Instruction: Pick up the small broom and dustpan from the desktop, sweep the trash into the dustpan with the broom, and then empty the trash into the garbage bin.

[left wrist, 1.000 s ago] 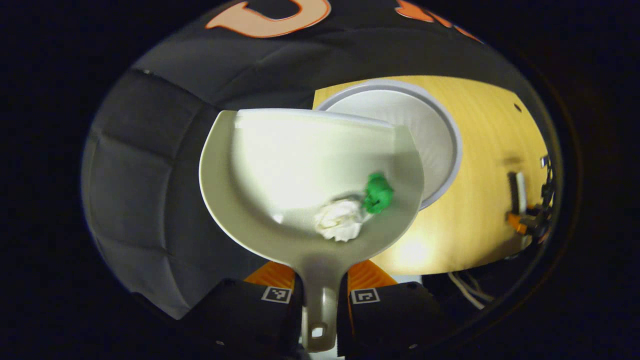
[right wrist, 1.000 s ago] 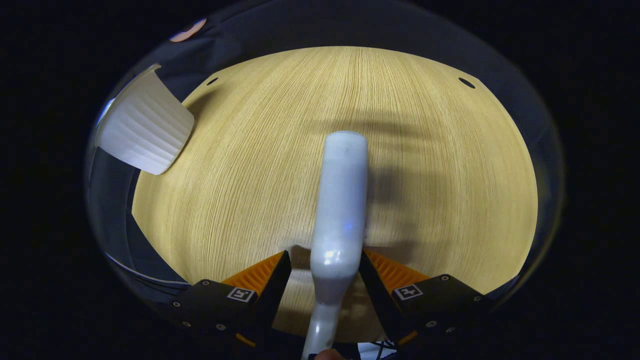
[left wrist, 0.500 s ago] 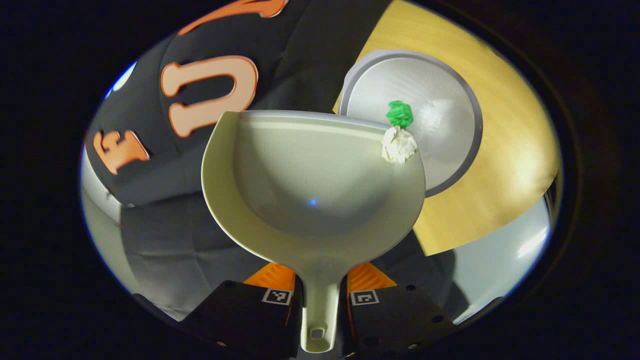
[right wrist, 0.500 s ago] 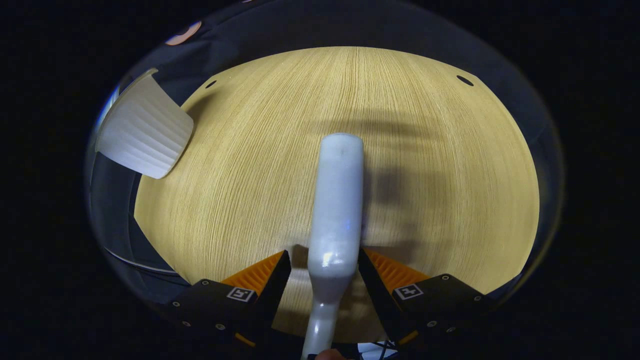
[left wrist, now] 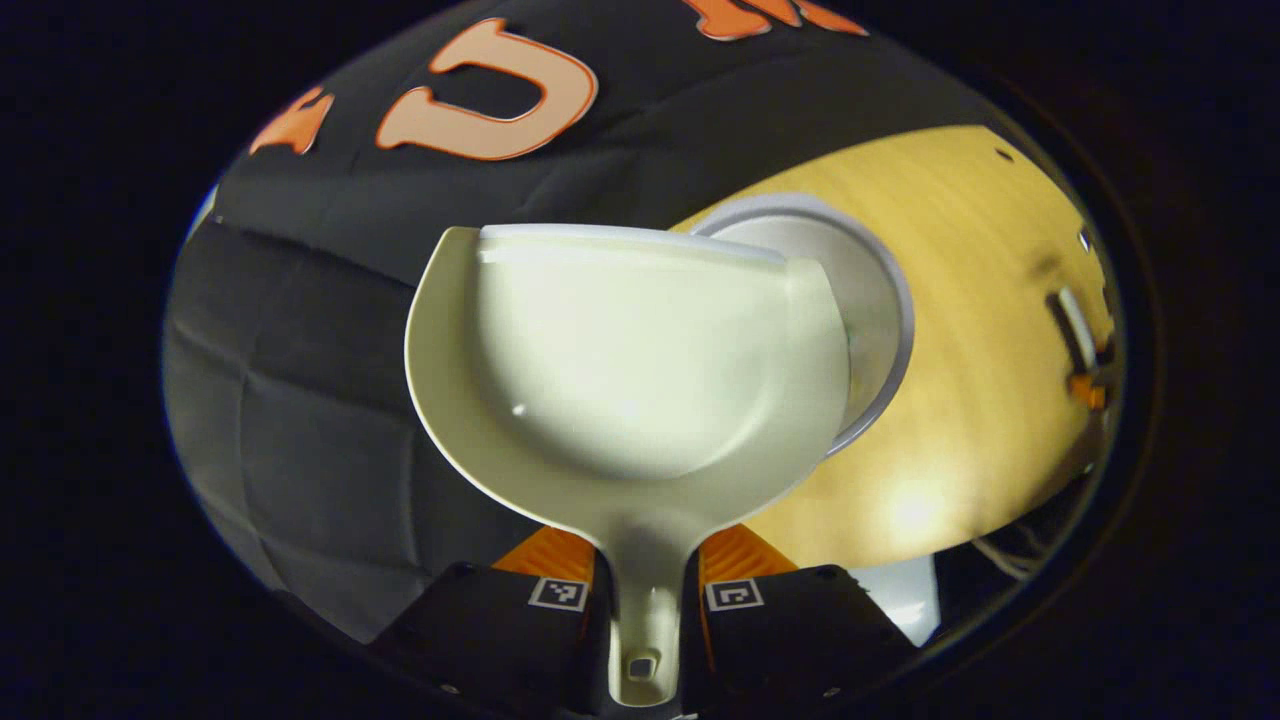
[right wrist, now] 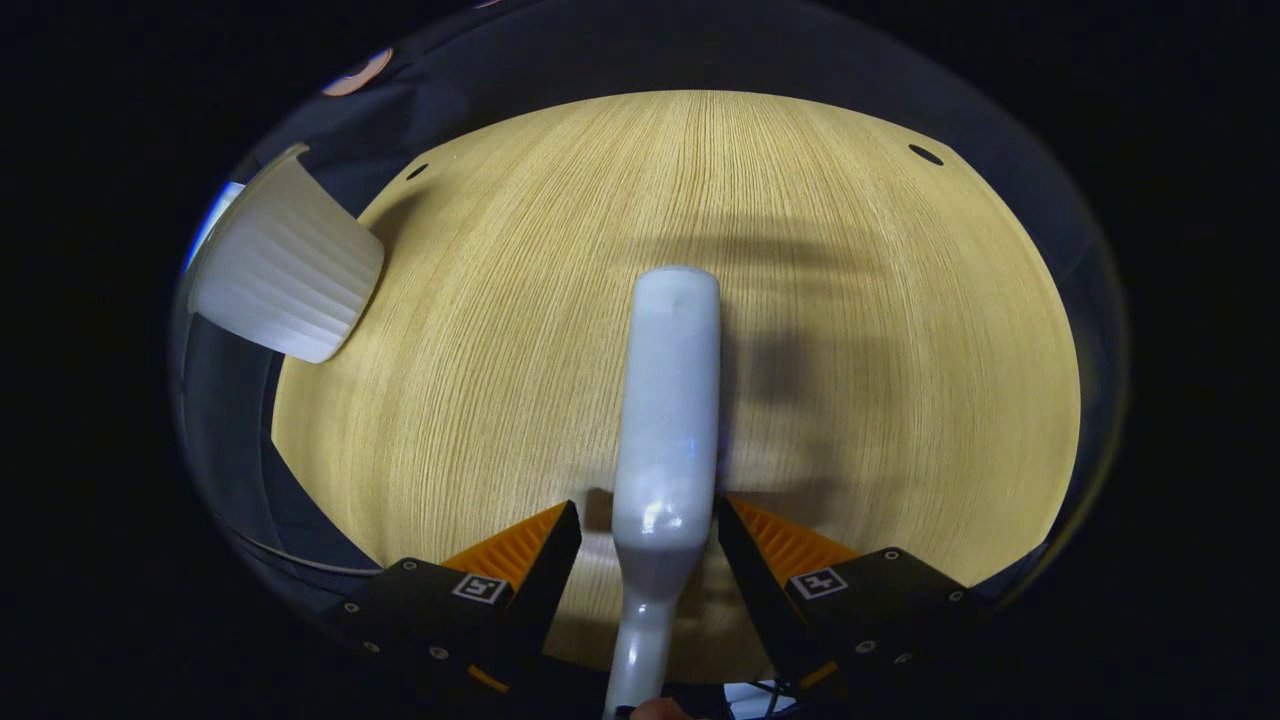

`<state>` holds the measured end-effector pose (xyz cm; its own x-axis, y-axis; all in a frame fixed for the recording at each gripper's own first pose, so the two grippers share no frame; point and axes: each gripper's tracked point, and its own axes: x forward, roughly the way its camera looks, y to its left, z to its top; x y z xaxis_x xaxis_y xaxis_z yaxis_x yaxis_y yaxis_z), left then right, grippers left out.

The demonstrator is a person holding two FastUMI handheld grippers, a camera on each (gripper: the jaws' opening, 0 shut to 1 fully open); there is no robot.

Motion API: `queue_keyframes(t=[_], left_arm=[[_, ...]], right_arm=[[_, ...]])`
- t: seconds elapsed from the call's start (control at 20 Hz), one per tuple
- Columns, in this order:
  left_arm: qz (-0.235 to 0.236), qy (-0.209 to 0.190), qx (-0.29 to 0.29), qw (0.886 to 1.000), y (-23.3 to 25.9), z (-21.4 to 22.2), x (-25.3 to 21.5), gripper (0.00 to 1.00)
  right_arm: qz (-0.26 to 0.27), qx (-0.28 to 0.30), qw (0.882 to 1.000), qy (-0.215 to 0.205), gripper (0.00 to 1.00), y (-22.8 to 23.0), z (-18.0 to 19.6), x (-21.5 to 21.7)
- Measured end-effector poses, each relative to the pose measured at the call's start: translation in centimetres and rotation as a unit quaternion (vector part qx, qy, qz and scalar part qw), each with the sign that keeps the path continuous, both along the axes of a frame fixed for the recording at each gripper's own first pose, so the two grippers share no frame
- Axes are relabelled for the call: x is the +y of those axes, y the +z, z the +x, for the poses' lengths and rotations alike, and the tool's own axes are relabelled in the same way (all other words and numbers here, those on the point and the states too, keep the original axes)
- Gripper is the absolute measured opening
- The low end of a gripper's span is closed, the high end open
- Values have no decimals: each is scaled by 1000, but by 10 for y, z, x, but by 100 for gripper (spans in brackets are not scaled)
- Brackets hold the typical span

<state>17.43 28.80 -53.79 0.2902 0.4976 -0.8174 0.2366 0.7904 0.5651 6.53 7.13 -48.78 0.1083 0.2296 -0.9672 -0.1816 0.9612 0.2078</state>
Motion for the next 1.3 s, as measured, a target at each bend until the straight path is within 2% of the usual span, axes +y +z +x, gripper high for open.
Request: queue_keyframes(t=[0.1, 0.2, 0.25, 0.3, 0.35, 0.4, 0.45, 0.5, 0.65, 0.75, 0.95, 1.3], left_arm=[[-83, 35, -28, 996, -22, 15, -20, 28], [-179, 68, -40, 981, -48, 31, -51, 28], [-221, 82, -37, 971, -59, 38, -43, 29], [-255, 86, -37, 962, -75, 47, -42, 29], [-277, 91, -29, 956, -84, 34, -62, 29], [-278, 80, -31, 957, -92, 33, -48, 29], [-267, 68, -32, 961, -71, 26, -84, 29], [-264, 52, -31, 963, -77, 33, -79, 29], [-298, 23, -13, 954, -91, 35, -68, 29], [-314, 19, 8, 949, -91, 33, -68, 28], [-321, 31, 52, 945, -123, 16, -66, 28], [-315, 77, 125, 938, -183, -2, -39, 29]], right_arm=[[6, -2, 1000, -7, 87, 3, 2, 1], [10, -6, 1000, -11, 88, 6, 5, 3], [11, -8, 1000, -12, 88, 9, 5, 3], [13, -11, 1000, -12, 88, 11, 6, 3], [12, -14, 1000, -14, 89, 12, 7, 3], [11, -16, 1000, -15, 90, 12, 8, 2], [9, -18, 1000, -16, 92, 13, 8, 2], [8, -17, 1000, -17, 93, 13, 8, 1], [6, -16, 1000, -19, 93, 16, 6, 1], [4, -17, 1000, -18, 93, 17, 6, 0], [4, -13, 1000, -18, 93, 17, 4, 1], [4, -8, 1000, -3, 93, 15, -2, 12]])
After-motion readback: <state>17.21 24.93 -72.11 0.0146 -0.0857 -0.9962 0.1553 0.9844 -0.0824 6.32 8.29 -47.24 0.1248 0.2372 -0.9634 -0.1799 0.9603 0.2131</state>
